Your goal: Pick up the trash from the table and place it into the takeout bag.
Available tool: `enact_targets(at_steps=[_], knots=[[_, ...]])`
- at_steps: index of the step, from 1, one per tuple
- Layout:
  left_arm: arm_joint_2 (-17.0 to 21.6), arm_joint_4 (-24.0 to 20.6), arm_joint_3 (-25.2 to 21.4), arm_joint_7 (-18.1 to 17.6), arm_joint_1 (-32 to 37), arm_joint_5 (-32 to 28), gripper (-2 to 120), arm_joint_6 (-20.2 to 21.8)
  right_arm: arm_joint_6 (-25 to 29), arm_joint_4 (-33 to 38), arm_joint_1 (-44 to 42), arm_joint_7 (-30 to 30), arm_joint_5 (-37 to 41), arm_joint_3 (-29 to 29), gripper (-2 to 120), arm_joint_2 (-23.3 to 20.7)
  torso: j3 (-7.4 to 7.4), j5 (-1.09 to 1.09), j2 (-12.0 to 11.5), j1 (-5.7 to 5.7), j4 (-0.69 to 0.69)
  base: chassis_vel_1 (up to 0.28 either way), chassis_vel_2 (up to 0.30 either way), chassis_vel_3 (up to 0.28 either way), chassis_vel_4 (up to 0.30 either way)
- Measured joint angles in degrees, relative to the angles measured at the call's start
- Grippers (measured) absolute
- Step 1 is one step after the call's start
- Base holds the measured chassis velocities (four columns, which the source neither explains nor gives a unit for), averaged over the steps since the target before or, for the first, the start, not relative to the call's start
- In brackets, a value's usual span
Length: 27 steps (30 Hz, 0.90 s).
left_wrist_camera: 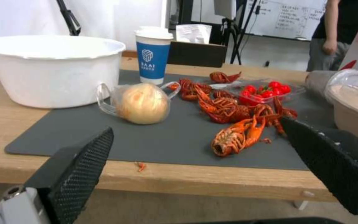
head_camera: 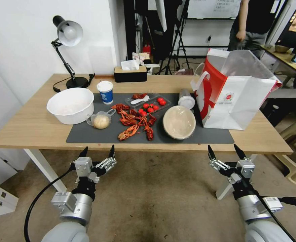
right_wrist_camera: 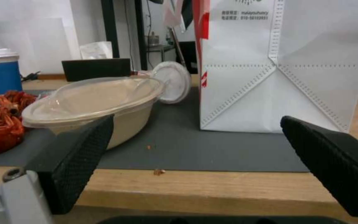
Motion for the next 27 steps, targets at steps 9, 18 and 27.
enact_targets(at_steps=[9, 18, 27], knots=[[-0.5, 0.1, 0.1, 0.2, 0.2, 0.4, 100, -0.4, 2.0, -2.1, -1.4, -1.6, -0.7, -1.1, 100, 1.7, 0.0, 0.01, 0.0, 0.0, 0.01, 0.0, 0.0, 0.0, 0.0], [-0.5, 0.3, 0.0, 0.2, 0.2, 0.5, 100, -0.5, -7.8, 2.6, 0.2, -1.6, 21.5, -6.2, 100, 2.2, 0.0, 0.0, 0.0, 0.0, 0.0, 0.0, 0.0, 0.0, 0.0], [-0.4, 0.4, -0.2, 0.1, 0.2, 0.5, 100, -0.6, -21.2, 5.0, 13.1, 8.8, 43.8, -11.5, 100, 2.7, 0.0, 0.01, 0.0, 0.01, 0.0, 0.0, 0.0, 0.0, 0.0]])
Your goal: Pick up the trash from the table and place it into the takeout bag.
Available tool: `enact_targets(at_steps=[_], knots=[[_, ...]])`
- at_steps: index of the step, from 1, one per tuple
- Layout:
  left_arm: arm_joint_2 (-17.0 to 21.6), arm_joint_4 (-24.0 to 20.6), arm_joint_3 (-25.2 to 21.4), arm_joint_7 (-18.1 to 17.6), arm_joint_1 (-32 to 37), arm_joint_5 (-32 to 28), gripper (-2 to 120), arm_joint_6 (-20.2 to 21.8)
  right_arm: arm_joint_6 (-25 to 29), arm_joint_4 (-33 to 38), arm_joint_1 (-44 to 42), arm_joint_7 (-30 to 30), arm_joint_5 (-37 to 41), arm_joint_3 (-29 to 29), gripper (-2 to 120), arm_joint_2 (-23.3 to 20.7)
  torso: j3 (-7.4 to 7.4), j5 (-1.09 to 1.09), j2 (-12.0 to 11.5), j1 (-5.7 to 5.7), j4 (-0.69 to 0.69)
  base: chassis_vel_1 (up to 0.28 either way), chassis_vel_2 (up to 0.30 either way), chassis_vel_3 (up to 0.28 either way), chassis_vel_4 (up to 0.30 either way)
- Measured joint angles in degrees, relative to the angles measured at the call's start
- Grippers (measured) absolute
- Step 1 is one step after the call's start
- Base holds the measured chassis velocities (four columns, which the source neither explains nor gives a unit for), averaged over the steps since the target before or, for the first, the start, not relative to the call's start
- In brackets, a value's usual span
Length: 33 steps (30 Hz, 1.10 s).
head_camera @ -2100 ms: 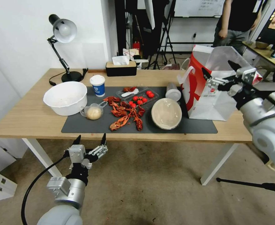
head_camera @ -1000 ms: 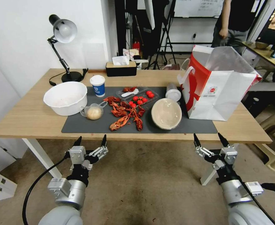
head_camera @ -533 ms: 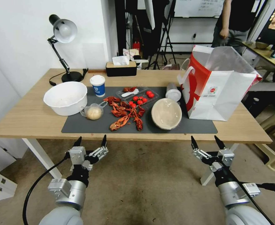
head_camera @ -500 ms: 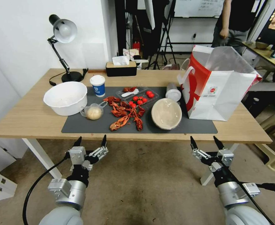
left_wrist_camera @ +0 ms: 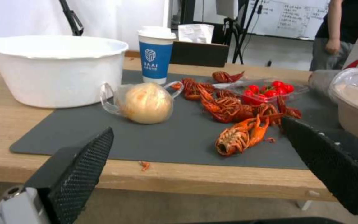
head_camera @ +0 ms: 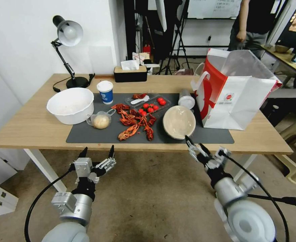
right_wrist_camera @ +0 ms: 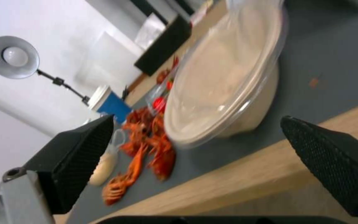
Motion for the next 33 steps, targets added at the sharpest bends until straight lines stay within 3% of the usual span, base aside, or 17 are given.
enact_targets(at_steps=[10, 19, 31, 32, 33], knots=[[-0.1, 0.1, -0.2, -0.1, 0.2, 0.0, 100, -0.3, -3.2, -2.5, 6.0, 8.3, 12.2, -1.8, 100, 1.3, 0.0, 0.0, 0.0, 0.0, 0.0, 0.0, 0.0, 0.0, 0.0], [-0.3, -0.4, -0.3, -0.1, 0.6, 0.2, 100, -0.4, -4.2, -4.2, 10.5, 12.3, 17.6, -1.7, 99, 2.3, 0.0, 0.0, 0.0, 0.0, 0.01, 0.0, 0.0, 0.0, 0.0], [-0.4, -0.7, -0.3, -0.2, 0.9, 0.3, 100, -0.5, -4.5, -5.1, 11.8, 13.7, 19.2, -1.9, 74, 2.8, 0.0, 0.01, 0.0, 0.0, 0.0, 0.0, 0.0, 0.0, 0.0], [-0.4, -0.8, -0.3, -0.2, 1.0, 0.3, 100, -0.5, -4.5, -5.1, 11.8, 13.8, 19.4, -1.8, 64, 2.8, 0.0, 0.0, 0.0, 0.0, 0.0, 0.0, 0.0, 0.0, 0.0], [-0.4, -0.8, -0.3, -0.3, 1.0, 0.3, 100, -0.5, -4.5, -5.1, 11.8, 13.8, 19.4, -1.8, 63, 2.8, 0.0, 0.0, 0.0, 0.0, 0.0, 0.0, 0.0, 0.0, 0.0]])
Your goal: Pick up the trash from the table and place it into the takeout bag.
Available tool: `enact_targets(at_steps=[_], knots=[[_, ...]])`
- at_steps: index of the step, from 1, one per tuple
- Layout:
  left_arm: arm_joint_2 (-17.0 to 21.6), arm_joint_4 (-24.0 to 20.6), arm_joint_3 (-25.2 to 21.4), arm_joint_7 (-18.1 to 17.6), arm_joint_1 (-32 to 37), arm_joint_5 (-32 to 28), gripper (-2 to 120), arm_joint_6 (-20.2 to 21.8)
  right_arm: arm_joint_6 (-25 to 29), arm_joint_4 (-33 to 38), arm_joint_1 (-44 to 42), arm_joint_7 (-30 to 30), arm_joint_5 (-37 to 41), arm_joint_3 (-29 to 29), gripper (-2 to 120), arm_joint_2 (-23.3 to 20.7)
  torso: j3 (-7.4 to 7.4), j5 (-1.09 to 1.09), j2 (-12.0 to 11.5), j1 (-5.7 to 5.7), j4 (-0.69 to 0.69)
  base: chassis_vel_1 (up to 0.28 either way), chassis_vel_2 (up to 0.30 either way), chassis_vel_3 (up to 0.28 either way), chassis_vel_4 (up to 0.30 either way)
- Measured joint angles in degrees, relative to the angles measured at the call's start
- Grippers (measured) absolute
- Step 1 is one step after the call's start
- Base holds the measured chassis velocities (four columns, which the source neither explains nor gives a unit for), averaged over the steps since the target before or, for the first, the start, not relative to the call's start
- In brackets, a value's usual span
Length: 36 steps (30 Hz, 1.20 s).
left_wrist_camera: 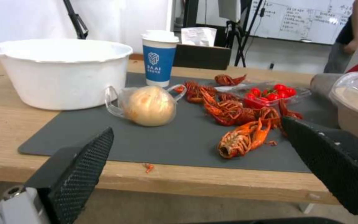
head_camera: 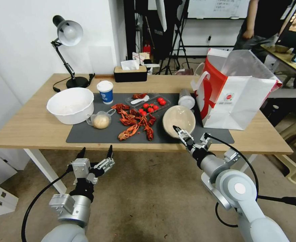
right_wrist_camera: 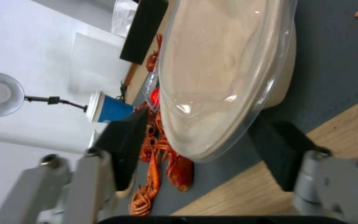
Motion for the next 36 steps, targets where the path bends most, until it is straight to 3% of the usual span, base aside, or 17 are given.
enact_targets(at_steps=[1, 5, 8, 13, 16, 21, 24, 25, 26, 29, 30, 32, 36], knots=[[0.0, 0.0, 0.0, 0.0, 0.0, 0.0, 100, 0.0, 0.0, 0.0, 0.0, 0.0, 0.1, 0.0, 52, 0.0, 0.0, 0.0, 0.0, 0.0, 0.0, 0.0, 0.0, 0.0, 0.0], [0.0, -0.1, 0.1, 0.0, 0.0, 0.0, 100, 0.0, 0.0, 0.0, 0.0, 0.2, 0.2, 0.2, 46, 0.1, 0.0, 0.0, 0.0, 0.0, 0.0, 0.0, 0.0, 0.0, 0.0], [0.1, -0.1, 0.1, -0.1, 0.0, -0.1, 100, 0.0, 0.0, -0.1, 0.0, 0.7, 0.5, 0.3, 26, 0.4, 0.0, 0.0, 0.0, 0.0, 0.0, 0.0, 0.0, 0.0, 0.0], [0.2, -0.2, 0.1, -0.2, 0.0, -0.1, 100, 0.0, 0.1, -0.3, -0.1, 0.8, 0.5, 0.4, 14, 0.5, 0.0, 0.0, 0.0, 0.0, 0.0, 0.0, 0.0, 0.0, 0.0], [0.3, -0.2, 0.2, -0.2, 0.0, -0.1, 100, 0.0, 0.2, -0.3, -0.2, 0.8, 0.0, 1.1, 0, 0.7, 0.0, 0.0, 0.0, 0.0, 0.0, 0.0, 0.0, 0.0, 0.0], [0.3, -0.2, 0.2, -0.2, 0.0, -0.1, 100, 0.0, 0.3, 0.7, -0.8, 0.3, -2.0, 1.7, 0, 0.1, 0.0, 0.0, 0.0, 0.0, 0.0, 0.0, 0.0, 0.0, 0.0], [0.3, -0.1, 0.3, -0.3, -0.1, 0.0, 100, 0.0, 0.1, 2.9, -2.2, -1.5, -8.8, 1.7, 0, -1.6, 0.0, 0.0, 0.0, 0.0, 0.0, 0.0, 0.0, 0.0, 0.0], [0.2, 0.0, 0.3, -0.3, -0.1, 0.1, 100, -0.1, -1.1, 4.6, -3.2, -3.1, -16.4, 1.7, 0, -3.1, 0.0, 0.0, 0.0, 0.0, 0.0, 0.0, 0.0, 0.0, 0.0], [0.2, 0.0, 0.3, -0.3, -0.1, 0.1, 100, -0.1, -1.1, 4.6, -3.2, -3.1, -16.4, 1.7, 0, -3.1, 0.0, 0.0, 0.0, 0.0, 0.0, 0.0, 0.0, 0.0, 0.0], [0.1, 0.0, 0.5, -0.3, -0.2, 0.1, 100, -0.1, -4.0, 7.3, -4.7, -8.5, -33.8, 2.6, 0, -6.8, 0.0, 0.01, 0.0, 0.0, 0.0, 0.0, 0.0, 0.0, 0.0], [0.1, 0.0, 0.5, -0.3, -0.2, 0.1, 100, -0.1, -4.0, 7.3, -4.7, -8.5, -33.8, 2.6, 0, -6.8, 0.0, 0.01, 0.0, 0.0, 0.0, 0.0, 0.0, 0.0, 0.0], [0.1, 0.0, 0.5, -0.3, -0.2, 0.2, 100, -0.2, -4.3, 8.7, -5.0, -13.5, -45.0, 3.8, 0, -9.9, 0.0, 0.0, 0.0, 0.0, 0.0, 0.0, 0.0, 0.0, 0.0], [0.1, -0.2, 0.4, -0.3, -0.1, 0.2, 100, -0.3, -2.0, 9.7, -3.8, -17.6, -53.5, 5.6, 0, -13.1, 0.0, 0.01, 0.0, 0.0, 0.0, 0.0, 0.0, 0.0, 0.0]])
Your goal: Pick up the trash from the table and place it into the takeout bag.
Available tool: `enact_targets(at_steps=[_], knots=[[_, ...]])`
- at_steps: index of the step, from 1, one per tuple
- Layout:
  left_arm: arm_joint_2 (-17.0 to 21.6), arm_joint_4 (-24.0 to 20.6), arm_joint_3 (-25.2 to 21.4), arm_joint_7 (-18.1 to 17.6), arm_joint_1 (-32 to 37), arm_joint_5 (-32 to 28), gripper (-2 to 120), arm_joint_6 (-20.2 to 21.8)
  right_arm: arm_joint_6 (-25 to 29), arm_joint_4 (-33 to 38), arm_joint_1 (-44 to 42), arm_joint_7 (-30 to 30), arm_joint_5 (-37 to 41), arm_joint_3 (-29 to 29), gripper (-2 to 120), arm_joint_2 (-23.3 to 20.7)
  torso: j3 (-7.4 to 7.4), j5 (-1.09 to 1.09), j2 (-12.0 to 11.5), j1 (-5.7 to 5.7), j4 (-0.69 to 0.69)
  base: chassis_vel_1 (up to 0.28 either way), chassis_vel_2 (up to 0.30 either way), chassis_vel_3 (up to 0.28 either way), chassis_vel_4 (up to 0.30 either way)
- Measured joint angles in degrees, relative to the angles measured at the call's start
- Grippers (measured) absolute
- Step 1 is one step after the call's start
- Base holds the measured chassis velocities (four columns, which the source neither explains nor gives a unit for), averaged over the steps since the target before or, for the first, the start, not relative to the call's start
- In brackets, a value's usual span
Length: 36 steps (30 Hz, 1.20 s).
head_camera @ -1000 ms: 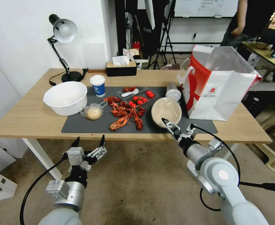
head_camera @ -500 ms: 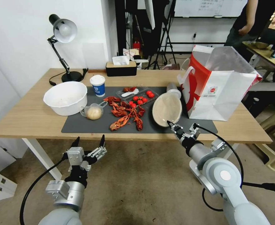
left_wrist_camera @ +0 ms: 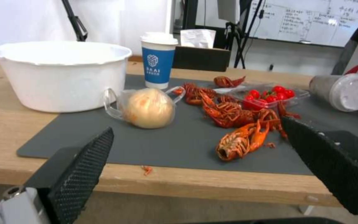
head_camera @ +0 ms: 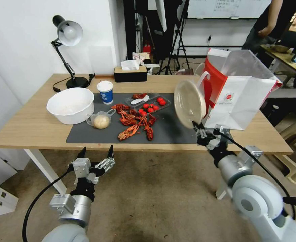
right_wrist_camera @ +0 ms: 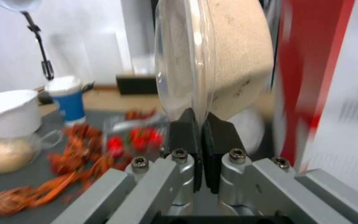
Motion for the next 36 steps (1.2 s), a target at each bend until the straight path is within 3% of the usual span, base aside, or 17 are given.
enact_targets(at_steps=[9, 21, 34, 36], knots=[[-0.1, -0.2, -0.2, 0.0, 0.3, 0.1, 100, -0.3, 2.8, 0.2, 6.8, 0.9, -1.1, 3.3, 0, -5.0, 0.0, -0.01, 0.0, 0.0, 0.01, 0.0, 0.0, 0.0, 0.0], [-0.4, -0.8, 0.1, 0.1, 0.7, 0.4, 100, -0.4, 2.9, -7.2, 15.7, 8.0, 9.4, 8.4, 0, -13.5, 0.0, 0.0, 0.0, 0.0, 0.0, 0.0, 0.0, 0.0, 0.0], [-0.4, -2.0, 0.8, 0.4, 1.4, 0.6, 100, -0.6, 1.0, -16.2, 21.4, 9.5, 14.0, 6.6, 0, -15.0, 0.0, 0.0, 0.0, 0.01, 0.01, 0.0, 0.0, 0.0, 0.0], [-0.3, -2.1, 0.7, 0.4, 1.6, 0.6, 100, -0.8, 0.8, -16.7, 21.7, 9.6, 14.4, 6.4, 10, -15.0, 0.0, 0.0, 0.0, 0.0, 0.0, 0.0, 0.0, 0.0, 0.0]])
